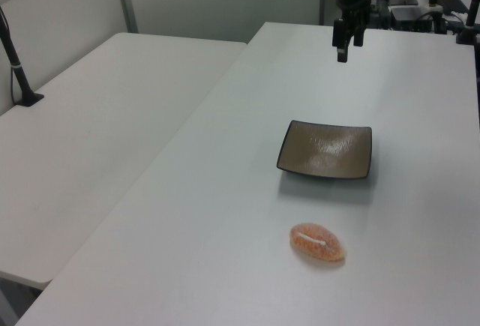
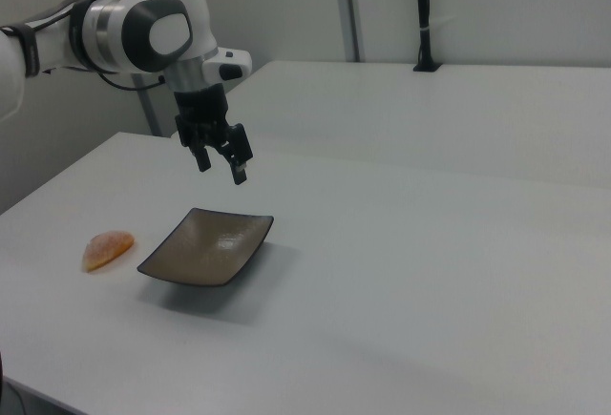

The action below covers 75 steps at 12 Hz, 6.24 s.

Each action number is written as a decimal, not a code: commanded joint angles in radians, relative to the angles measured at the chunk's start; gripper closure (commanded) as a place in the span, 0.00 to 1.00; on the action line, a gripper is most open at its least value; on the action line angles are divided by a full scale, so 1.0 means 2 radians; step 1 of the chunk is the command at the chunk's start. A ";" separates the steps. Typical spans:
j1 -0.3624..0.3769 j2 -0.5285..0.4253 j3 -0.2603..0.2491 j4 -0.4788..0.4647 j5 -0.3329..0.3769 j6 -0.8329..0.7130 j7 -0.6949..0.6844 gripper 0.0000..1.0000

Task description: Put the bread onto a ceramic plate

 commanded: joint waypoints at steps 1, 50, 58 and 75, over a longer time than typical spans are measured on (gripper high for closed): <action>0.006 -0.015 -0.007 -0.012 0.009 0.003 -0.012 0.00; 0.100 0.147 0.202 -0.017 -0.131 0.186 0.383 0.64; 0.043 0.042 0.135 -0.094 -0.120 0.162 0.249 0.64; 0.016 0.057 0.109 -0.075 -0.120 0.110 0.147 0.00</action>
